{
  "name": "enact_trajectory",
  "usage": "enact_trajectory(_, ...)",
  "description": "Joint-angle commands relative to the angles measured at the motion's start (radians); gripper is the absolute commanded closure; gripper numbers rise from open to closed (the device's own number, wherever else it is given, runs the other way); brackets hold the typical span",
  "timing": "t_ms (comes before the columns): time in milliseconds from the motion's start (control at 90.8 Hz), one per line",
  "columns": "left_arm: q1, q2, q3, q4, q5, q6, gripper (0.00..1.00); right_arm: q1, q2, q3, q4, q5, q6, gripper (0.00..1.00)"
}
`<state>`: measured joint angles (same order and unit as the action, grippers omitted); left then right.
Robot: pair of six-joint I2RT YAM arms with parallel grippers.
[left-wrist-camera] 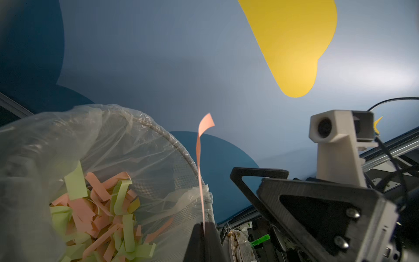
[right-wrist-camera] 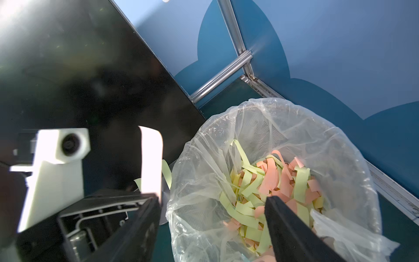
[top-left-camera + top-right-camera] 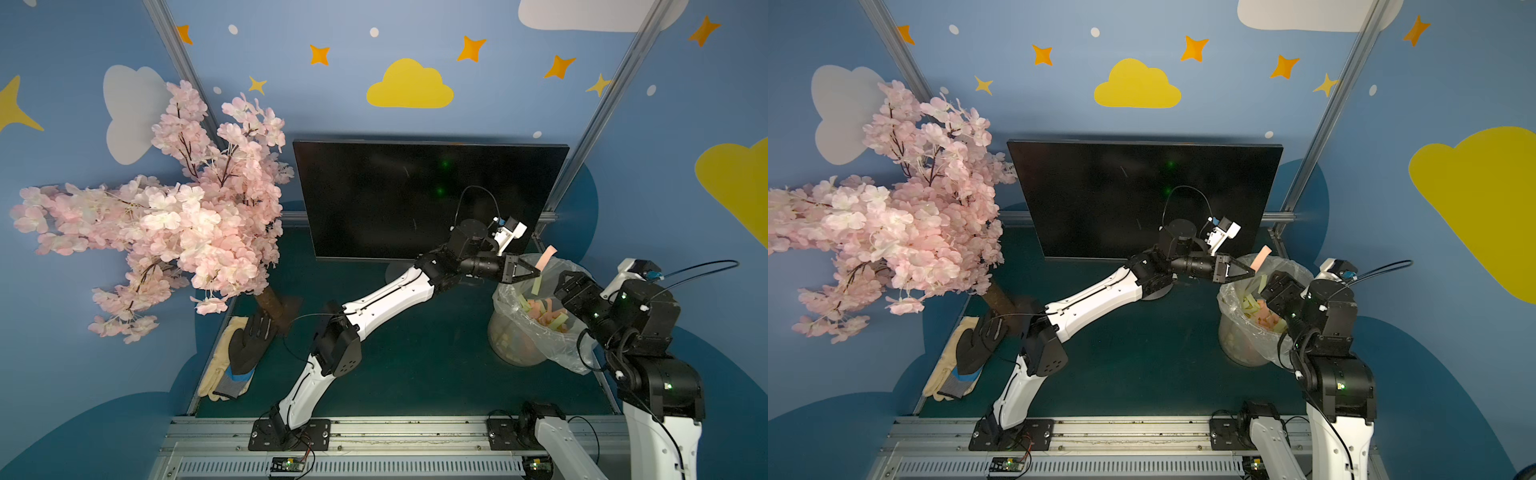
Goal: Remove the sticky note from the monitor
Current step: Place the sticky note in the trash bin.
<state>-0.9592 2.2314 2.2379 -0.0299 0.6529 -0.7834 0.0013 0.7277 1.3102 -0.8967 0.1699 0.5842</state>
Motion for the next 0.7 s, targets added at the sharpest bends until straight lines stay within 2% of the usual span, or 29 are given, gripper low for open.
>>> enact_trajectory(0, -0.023, 0.034, 0.076, -0.110, 0.022, 0.031, 0.98, -0.010, -0.022, 0.020, -0.019, 0.041, 0.018, 0.22)
enact_trajectory(187, -0.030, 0.051, 0.081, -0.159, -0.011, 0.037, 0.94, -0.014, -0.050, 0.027, -0.019, 0.090, 0.031, 0.22)
enact_trajectory(330, -0.032, 0.066, 0.091, -0.162, -0.009, 0.036, 0.83, -0.015, -0.045, 0.040, -0.020, 0.096, 0.031, 0.22)
enact_trajectory(374, -0.033, 0.071, 0.100, -0.162, -0.008, 0.036, 0.77, -0.015, -0.040, 0.045, -0.019, 0.091, 0.031, 0.22)
enact_trajectory(507, -0.038, 0.078, 0.121, -0.158, -0.005, 0.039, 0.50, -0.014, -0.034, 0.052, -0.018, 0.088, 0.030, 0.22)
enact_trajectory(694, -0.041, 0.077, 0.161, -0.144, 0.004, 0.053, 0.32, -0.015, -0.034, 0.059, -0.019, 0.090, 0.025, 0.22)
